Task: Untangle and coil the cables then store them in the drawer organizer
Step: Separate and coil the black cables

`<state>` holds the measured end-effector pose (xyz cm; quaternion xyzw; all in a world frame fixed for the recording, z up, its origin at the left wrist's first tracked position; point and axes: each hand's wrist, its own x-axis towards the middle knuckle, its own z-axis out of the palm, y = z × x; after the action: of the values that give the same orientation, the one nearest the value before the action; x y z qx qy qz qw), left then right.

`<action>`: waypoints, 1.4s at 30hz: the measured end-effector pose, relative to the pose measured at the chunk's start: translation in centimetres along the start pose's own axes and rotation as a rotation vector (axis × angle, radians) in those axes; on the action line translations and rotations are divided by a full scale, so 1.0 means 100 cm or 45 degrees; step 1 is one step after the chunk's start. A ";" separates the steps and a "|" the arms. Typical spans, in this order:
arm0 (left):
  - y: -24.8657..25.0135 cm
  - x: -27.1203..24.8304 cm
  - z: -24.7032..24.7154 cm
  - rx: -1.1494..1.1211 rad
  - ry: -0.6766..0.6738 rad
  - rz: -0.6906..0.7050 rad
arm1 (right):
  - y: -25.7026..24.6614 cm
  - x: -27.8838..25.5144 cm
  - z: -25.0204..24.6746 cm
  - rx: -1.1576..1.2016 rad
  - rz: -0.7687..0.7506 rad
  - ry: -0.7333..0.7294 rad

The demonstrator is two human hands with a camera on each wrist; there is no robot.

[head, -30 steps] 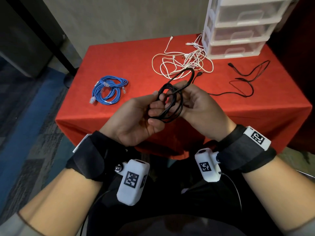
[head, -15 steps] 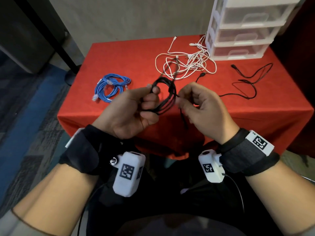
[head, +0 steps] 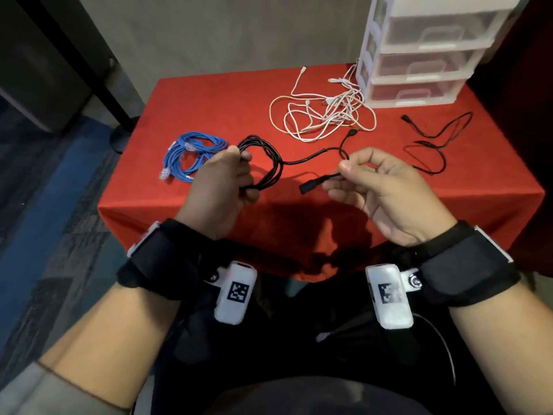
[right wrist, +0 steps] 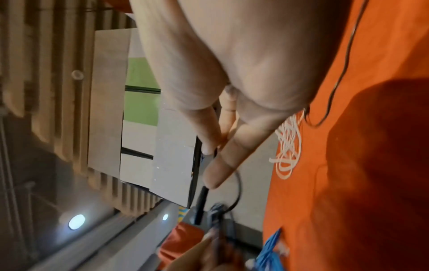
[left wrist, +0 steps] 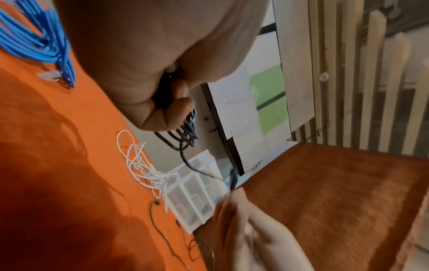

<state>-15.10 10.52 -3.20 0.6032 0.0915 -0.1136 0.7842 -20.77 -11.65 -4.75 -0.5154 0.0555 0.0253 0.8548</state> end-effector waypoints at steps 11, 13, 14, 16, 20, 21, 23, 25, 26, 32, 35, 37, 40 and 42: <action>-0.022 -0.017 0.026 0.054 -0.031 0.160 | 0.031 0.000 0.048 -0.193 -0.188 0.075; -0.023 -0.016 0.026 0.010 -0.094 0.073 | 0.036 -0.001 0.050 -0.669 -0.409 0.146; -0.024 -0.016 0.025 0.002 -0.114 0.035 | 0.038 0.000 0.050 -0.837 -0.497 0.184; -0.021 -0.018 0.026 -0.013 -0.116 -0.019 | 0.043 0.003 0.048 -0.924 -0.570 0.258; -0.013 -0.026 0.033 -0.196 -0.120 -0.117 | 0.051 0.006 0.044 -0.936 -0.599 0.283; -0.013 -0.026 0.034 -0.267 -0.135 -0.160 | 0.053 0.007 0.043 -0.943 -0.591 0.279; -0.011 -0.026 0.035 -0.338 -0.171 -0.231 | 0.056 0.010 0.039 -0.919 -0.564 0.271; -0.012 -0.023 0.033 -0.324 -0.165 -0.269 | 0.059 0.011 0.037 -0.917 -0.543 0.246; -0.013 -0.021 0.032 -0.290 -0.145 -0.274 | 0.059 0.010 0.036 -0.919 -0.527 0.190; -0.022 -0.012 0.024 -0.048 -0.021 0.040 | 0.037 0.004 0.017 -0.960 -0.357 -0.057; -0.023 -0.010 0.016 0.230 -0.103 0.219 | 0.026 0.011 0.002 -0.740 -0.391 0.176; -0.022 -0.014 0.015 0.329 -0.262 0.228 | 0.020 0.017 -0.002 -0.689 -0.350 0.183; -0.018 -0.023 0.018 0.318 -0.499 0.187 | 0.016 0.020 -0.001 -0.624 -0.219 -0.155; -0.015 -0.027 0.021 0.327 -0.601 0.202 | 0.016 0.020 0.001 -0.581 -0.174 -0.333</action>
<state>-18.05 8.33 -3.28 0.6597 -0.1564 -0.1999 0.7074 -18.98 -10.83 -6.38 -0.6896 -0.0974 0.0458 0.7162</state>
